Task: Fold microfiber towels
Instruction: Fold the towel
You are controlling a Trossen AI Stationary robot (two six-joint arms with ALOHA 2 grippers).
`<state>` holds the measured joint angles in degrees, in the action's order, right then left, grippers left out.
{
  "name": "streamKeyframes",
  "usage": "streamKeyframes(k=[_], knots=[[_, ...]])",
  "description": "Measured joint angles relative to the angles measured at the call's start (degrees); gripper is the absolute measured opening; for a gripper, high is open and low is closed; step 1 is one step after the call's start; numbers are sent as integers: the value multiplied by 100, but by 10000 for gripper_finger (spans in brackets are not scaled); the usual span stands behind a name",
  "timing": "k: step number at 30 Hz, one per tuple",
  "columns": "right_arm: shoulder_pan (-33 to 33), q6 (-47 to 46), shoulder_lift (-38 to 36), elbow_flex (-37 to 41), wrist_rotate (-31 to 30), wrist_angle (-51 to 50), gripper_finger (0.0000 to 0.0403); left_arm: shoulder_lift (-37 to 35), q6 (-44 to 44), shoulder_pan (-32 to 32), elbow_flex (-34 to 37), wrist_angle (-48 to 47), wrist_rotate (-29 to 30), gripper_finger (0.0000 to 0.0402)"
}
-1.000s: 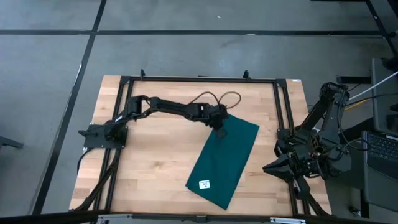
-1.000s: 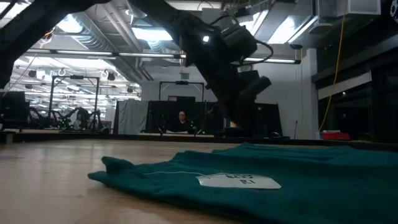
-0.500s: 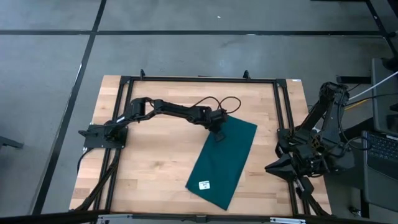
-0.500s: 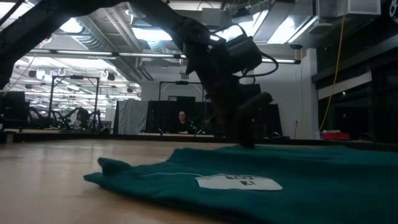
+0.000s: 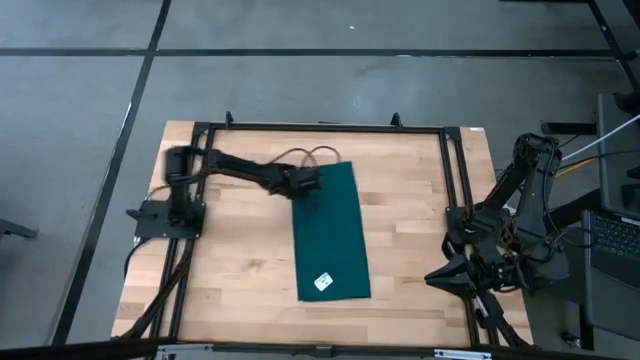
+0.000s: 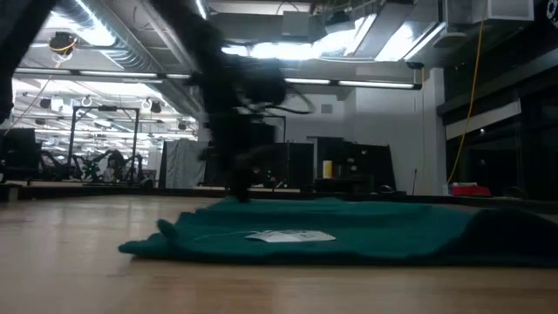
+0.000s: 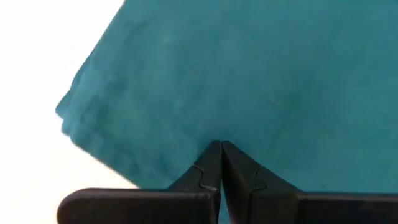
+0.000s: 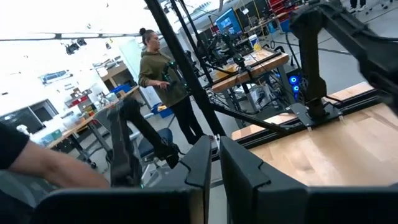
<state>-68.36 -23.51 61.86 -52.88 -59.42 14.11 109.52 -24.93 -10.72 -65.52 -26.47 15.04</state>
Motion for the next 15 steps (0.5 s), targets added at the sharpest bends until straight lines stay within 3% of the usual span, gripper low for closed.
streamKeyframes(k=[5,7,10,13,15], knots=[[3,-3,186,0,-246,-203,38,-1760,523,776,1326,2445,-264,2],[4,-125,238,0,-395,-698,38,-2394,858,1490,1593,3105,120,2],[137,-1185,243,-2,-199,-2410,34,-2819,632,2556,1765,2322,910,2],[560,-2669,283,0,892,-4327,30,-2716,-427,3382,1805,1306,1374,3],[843,-2875,368,0,1565,-4868,28,-2578,-944,3881,1789,1492,1605,2]])
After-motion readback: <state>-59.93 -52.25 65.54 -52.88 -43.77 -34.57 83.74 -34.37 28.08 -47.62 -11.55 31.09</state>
